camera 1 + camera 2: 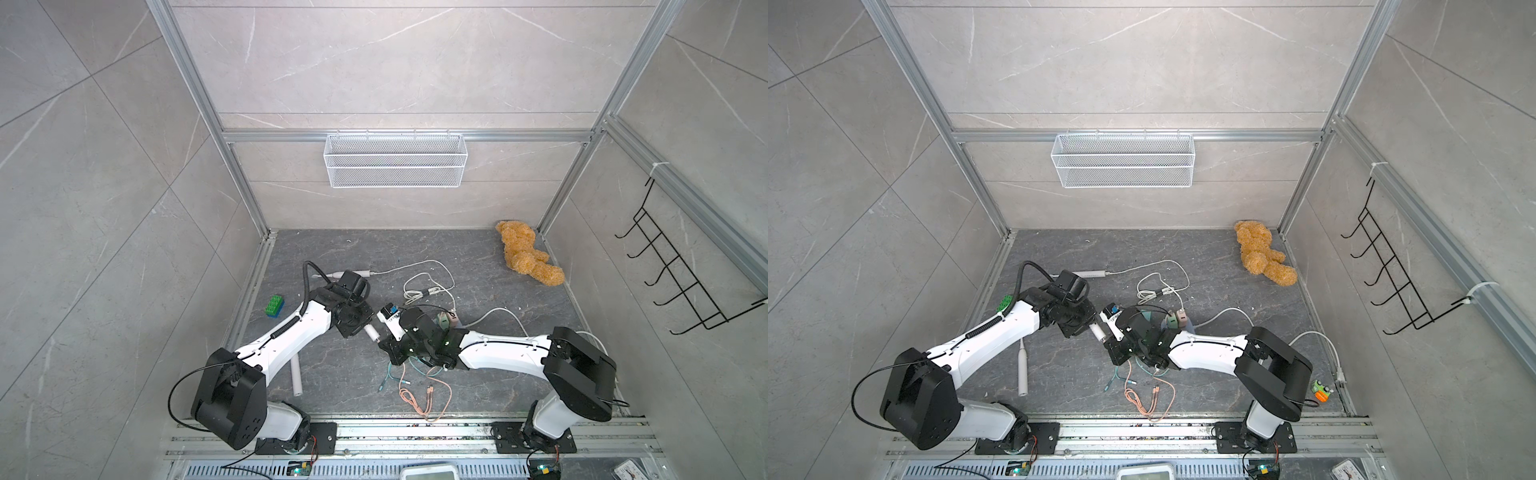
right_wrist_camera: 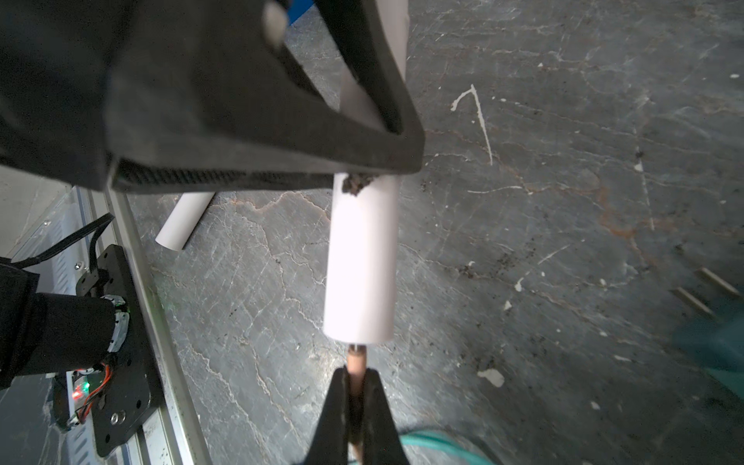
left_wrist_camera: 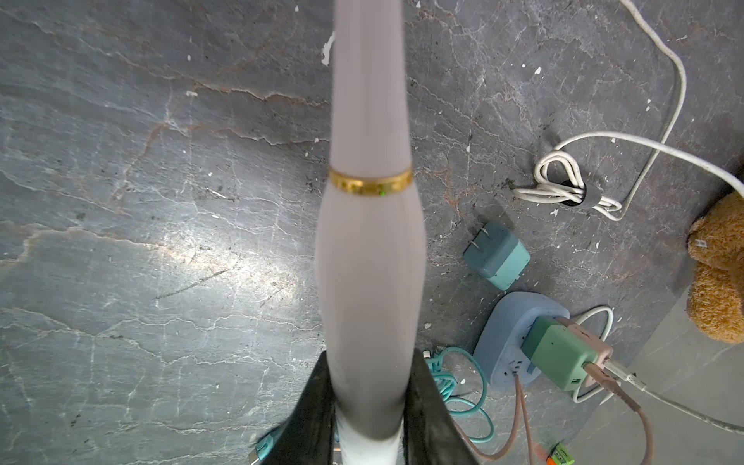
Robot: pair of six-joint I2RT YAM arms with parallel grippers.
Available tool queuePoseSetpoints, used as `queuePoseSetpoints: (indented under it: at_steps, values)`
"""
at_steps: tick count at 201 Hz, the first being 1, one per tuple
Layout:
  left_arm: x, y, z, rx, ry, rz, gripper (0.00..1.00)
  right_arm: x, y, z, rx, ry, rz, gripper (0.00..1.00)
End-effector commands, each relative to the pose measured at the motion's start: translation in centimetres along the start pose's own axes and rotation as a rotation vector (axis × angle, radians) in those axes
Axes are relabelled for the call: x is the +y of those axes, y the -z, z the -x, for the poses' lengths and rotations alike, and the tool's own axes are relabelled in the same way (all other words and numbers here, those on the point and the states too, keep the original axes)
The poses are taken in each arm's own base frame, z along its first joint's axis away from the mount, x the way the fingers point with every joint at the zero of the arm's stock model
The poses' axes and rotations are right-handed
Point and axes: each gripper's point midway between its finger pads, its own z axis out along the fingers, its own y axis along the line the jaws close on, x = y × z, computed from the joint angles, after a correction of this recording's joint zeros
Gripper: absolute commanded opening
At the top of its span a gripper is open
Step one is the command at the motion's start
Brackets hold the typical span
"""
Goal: Charge the electric toothbrush
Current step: Insert the charging cable into the electric toothbrush.
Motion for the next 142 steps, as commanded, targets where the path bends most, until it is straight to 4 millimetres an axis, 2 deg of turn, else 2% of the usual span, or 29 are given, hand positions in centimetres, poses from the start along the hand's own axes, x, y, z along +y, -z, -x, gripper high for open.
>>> queuePoseSetpoints:
  at_steps: [1,38,70,105,142]
  values:
    - [0.6,-0.5,-2.2,0.069,-0.004,0.028,0.0,-0.4,0.6,2.1,-0.06,-0.005,-0.051,0.0]
    - [1.4,-1.0,-3.9,0.087,0.003,0.054,0.0,-0.7,1.8,3.2,-0.147,-0.02,-0.064,0.0]
    - [1.6,-0.8,-5.1,0.088,0.025,0.052,0.0,-2.2,2.1,3.5,-0.198,-0.075,-0.139,0.0]
    - [1.1,-0.7,-6.1,0.1,0.03,0.034,0.0,-2.3,2.2,3.8,-0.232,-0.093,-0.145,0.0]
    - [0.7,-1.3,-7.9,0.142,0.017,0.026,0.0,-2.1,3.1,4.6,-0.27,-0.03,-0.175,0.0]
